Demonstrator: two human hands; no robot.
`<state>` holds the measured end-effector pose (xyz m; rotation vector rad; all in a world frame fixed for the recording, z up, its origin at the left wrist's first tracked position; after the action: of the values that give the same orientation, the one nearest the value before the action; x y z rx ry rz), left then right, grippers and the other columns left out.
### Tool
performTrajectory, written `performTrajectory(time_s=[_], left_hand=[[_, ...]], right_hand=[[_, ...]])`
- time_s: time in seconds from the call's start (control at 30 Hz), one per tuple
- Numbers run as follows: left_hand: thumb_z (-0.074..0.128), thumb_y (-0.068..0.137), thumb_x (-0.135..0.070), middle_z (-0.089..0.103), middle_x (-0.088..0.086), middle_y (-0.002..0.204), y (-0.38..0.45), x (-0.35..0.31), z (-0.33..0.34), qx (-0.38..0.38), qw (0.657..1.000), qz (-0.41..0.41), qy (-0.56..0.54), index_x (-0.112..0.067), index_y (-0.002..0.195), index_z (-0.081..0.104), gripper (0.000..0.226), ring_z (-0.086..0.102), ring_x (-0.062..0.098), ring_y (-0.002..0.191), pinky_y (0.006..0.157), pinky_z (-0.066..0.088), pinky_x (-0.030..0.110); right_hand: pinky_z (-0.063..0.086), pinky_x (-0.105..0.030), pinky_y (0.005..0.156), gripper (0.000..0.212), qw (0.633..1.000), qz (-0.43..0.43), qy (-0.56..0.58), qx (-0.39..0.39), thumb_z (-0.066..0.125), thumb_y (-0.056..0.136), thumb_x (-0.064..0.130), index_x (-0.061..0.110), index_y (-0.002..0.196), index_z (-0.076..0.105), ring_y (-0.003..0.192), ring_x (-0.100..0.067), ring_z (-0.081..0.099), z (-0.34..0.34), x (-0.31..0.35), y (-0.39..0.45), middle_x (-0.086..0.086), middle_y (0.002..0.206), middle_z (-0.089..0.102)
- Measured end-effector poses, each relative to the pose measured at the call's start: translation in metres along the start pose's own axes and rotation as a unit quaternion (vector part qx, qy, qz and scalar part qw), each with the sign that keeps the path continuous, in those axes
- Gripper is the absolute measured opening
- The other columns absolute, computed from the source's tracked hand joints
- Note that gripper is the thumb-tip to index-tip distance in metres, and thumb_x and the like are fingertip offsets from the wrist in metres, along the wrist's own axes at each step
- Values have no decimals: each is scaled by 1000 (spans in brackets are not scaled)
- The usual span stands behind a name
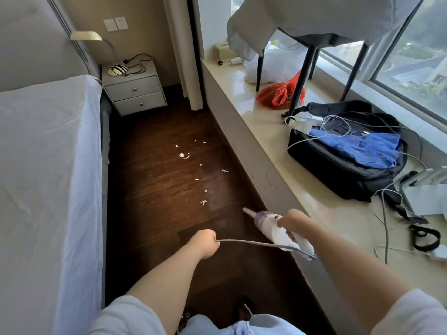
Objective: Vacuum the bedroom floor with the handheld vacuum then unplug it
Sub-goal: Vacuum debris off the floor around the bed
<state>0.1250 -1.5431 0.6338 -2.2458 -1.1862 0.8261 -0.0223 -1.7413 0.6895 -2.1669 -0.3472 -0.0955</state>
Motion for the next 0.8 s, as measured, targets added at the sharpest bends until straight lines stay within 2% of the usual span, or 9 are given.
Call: performTrajectory(time_s=[0.07,0.17,0.3,0.43,0.47,0.57,0.6,0.7,0.8], left_hand=[[50,95,-27,64,6,108,-2,-1,4,-1,1000,3,-3,-12,106,62,22,57,17,89,73,42,24],[51,95,-27,64,6,108,-6,0,12,3,1000,3,-12,-13,106,62,21,60,20,96,78,46,27],[50,96,-27,64,6,108,-12,6,14,4,1000,5,-19,-14,106,62,21,61,21,97,80,47,28],[51,96,-27,64,5,107,-19,27,7,-9,1000,0,-24,-14,107,62,21,61,20,94,79,47,26],[51,96,-27,64,5,108,-22,37,6,-8,1000,-5,-24,-14,108,62,21,61,20,95,81,48,27],[51,96,-26,64,6,108,-30,59,8,-3,1000,-11,-29,-14,108,62,20,62,20,96,86,51,28],[50,96,-26,64,5,107,-33,66,9,-1,999,-10,-33,-14,108,62,21,62,19,96,85,51,27],[49,96,-26,63,3,102,-40,80,10,0,999,-3,-39,-14,109,61,21,62,17,92,81,50,25],[50,96,-26,62,2,100,-47,102,5,-10,999,-10,-36,-15,109,62,21,62,16,91,82,51,25]], right_hand=[[41,-26,62,24,1000,19,21,3,41,99,16,-3,96,55,67,-25,52,2,-11,4,-10,70,55],[37,-26,52,28,998,32,53,-2,42,99,16,-5,113,56,57,-20,47,5,-23,6,-11,70,52],[33,-24,47,22,993,43,108,-7,44,99,16,-4,106,51,52,-20,42,14,-27,4,-12,68,49],[31,-23,45,32,993,38,113,-11,46,98,15,-8,119,53,51,-19,41,25,-15,1,-14,74,59],[31,-23,44,33,993,38,112,-7,47,97,15,-6,121,53,50,-19,41,30,-10,-2,-14,68,57],[33,-19,39,19,996,31,89,-3,49,95,19,5,107,51,47,-19,45,40,4,-13,-8,48,53],[35,-19,39,18,996,29,84,-5,51,95,22,5,98,51,48,-19,47,44,9,-18,-8,51,54],[37,-25,47,32,997,17,72,-9,53,94,29,7,70,49,53,-20,49,54,21,-23,-7,61,54],[39,-26,52,33,999,3,38,2,53,93,29,9,67,49,55,-19,47,74,38,-36,-6,64,52]])
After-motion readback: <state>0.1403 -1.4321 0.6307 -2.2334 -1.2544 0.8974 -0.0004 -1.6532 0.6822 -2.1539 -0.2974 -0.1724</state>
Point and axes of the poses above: each hand's wrist, its own y-axis towards the middle knuckle, its own z-axis out of the palm, x = y × z, the point moved 6 cm from there along y, towards the middle knuckle
